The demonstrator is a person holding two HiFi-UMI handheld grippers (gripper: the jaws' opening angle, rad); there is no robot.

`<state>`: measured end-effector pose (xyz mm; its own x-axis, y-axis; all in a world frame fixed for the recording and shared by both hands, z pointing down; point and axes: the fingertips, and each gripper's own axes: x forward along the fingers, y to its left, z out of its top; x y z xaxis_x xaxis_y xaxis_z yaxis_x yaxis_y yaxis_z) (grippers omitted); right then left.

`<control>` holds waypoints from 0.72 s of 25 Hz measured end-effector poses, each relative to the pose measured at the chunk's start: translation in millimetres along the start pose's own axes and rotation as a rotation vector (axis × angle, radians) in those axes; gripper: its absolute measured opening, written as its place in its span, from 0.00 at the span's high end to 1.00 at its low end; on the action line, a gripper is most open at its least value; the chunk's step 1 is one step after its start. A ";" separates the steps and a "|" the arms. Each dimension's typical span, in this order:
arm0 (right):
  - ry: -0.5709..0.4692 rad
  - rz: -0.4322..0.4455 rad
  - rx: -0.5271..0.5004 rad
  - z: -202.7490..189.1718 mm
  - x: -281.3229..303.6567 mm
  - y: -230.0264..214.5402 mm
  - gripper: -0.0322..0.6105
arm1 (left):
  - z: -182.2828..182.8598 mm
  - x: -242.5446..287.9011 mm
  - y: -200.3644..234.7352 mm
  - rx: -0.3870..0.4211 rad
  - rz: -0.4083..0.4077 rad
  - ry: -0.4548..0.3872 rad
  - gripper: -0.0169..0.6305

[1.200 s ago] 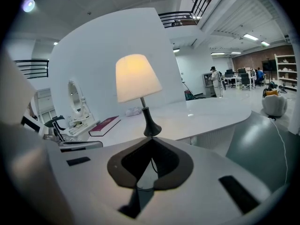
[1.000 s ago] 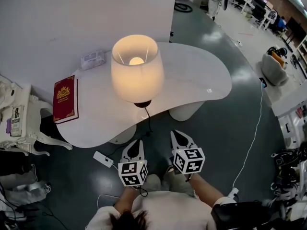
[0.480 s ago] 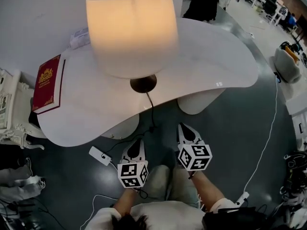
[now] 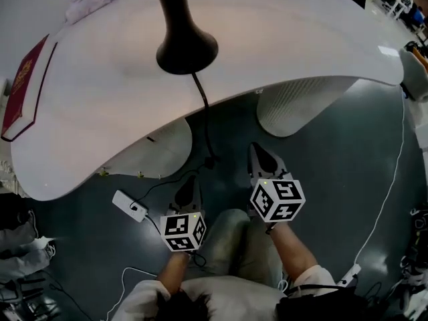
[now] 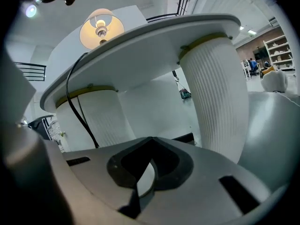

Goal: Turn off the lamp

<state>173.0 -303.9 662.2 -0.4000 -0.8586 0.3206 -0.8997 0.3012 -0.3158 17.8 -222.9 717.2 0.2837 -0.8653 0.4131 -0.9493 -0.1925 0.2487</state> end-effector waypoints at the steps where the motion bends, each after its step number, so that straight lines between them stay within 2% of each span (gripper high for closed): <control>1: -0.009 0.006 0.004 -7.7 5.3 -2.3 0.95 | -7.7 5.9 3.0 0.000 -0.002 -0.010 0.96; 10: -0.069 0.031 0.010 -60.0 37.0 -9.2 0.95 | -50.3 30.9 29.7 -0.002 0.007 -0.080 0.96; 18: -0.054 0.012 -0.018 -87.9 39.1 -19.8 0.95 | -55.0 36.8 18.8 0.022 0.003 -0.110 0.96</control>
<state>159.9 -307.0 759.4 -0.4013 -0.8759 0.2678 -0.8980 0.3187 -0.3032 17.9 -232.9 785.3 0.2656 -0.9113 0.3147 -0.9532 -0.1993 0.2275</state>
